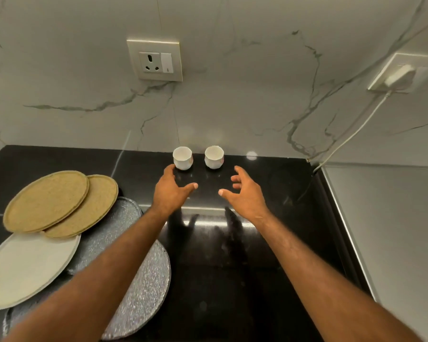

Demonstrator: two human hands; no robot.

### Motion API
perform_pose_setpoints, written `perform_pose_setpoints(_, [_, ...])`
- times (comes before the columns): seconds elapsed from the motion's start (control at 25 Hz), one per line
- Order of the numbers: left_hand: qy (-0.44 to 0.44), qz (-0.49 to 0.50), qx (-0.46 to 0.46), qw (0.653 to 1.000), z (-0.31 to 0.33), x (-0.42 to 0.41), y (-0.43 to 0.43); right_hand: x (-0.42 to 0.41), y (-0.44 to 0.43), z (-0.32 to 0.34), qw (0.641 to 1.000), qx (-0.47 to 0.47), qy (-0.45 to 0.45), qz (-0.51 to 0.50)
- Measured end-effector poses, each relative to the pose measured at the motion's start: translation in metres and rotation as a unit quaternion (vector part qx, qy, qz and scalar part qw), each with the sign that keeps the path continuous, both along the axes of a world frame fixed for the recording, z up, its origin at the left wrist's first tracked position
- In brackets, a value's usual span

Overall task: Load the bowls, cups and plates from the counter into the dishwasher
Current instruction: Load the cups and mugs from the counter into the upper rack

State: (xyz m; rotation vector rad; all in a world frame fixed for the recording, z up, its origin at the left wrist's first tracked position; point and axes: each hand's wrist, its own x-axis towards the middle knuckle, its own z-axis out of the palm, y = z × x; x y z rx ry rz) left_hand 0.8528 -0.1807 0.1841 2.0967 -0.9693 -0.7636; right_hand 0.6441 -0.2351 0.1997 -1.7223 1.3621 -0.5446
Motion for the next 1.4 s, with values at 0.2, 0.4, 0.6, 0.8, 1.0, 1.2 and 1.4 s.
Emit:
perform_pose_setpoints(0.2, [0.055, 0.035, 0.001, 0.998, -0.017, 0.037, -0.065, 0.032, -0.063, -0.023, 0.995, 0.071, -0.028, -0.064])
perform_pose_setpoints(0.4, [0.041, 0.026, 0.008, 0.999, -0.044, 0.05, -0.094, 0.059, -0.107, -0.049, 0.992, 0.106, -0.014, -0.066])
perform_pose_setpoints(0.6, [-0.003, 0.034, 0.002, 0.999, -0.053, 0.057, -0.106, 0.089, -0.127, -0.06, 0.995, 0.073, -0.011, -0.069])
perform_pose_setpoints(0.8, [0.015, 0.033, -0.01, 0.999, -0.058, 0.053, -0.101, 0.095, -0.125, -0.068, 0.992, 0.04, -0.027, -0.117])
perform_pose_setpoints(1.0, [0.097, 0.012, -0.011, 0.995, -0.054, 0.033, -0.057, 0.055, -0.087, -0.063, 0.994, 0.043, -0.049, -0.092])
perform_pose_setpoints(1.2, [0.165, -0.021, -0.073, 0.983, -0.03, -0.016, 0.02, -0.004, -0.019, -0.03, 0.995, 0.061, -0.07, -0.03])
perform_pose_setpoints(1.4, [0.141, -0.06, -0.107, 0.983, -0.004, -0.074, 0.085, -0.072, 0.052, 0.008, 0.994, 0.065, -0.091, 0.014])
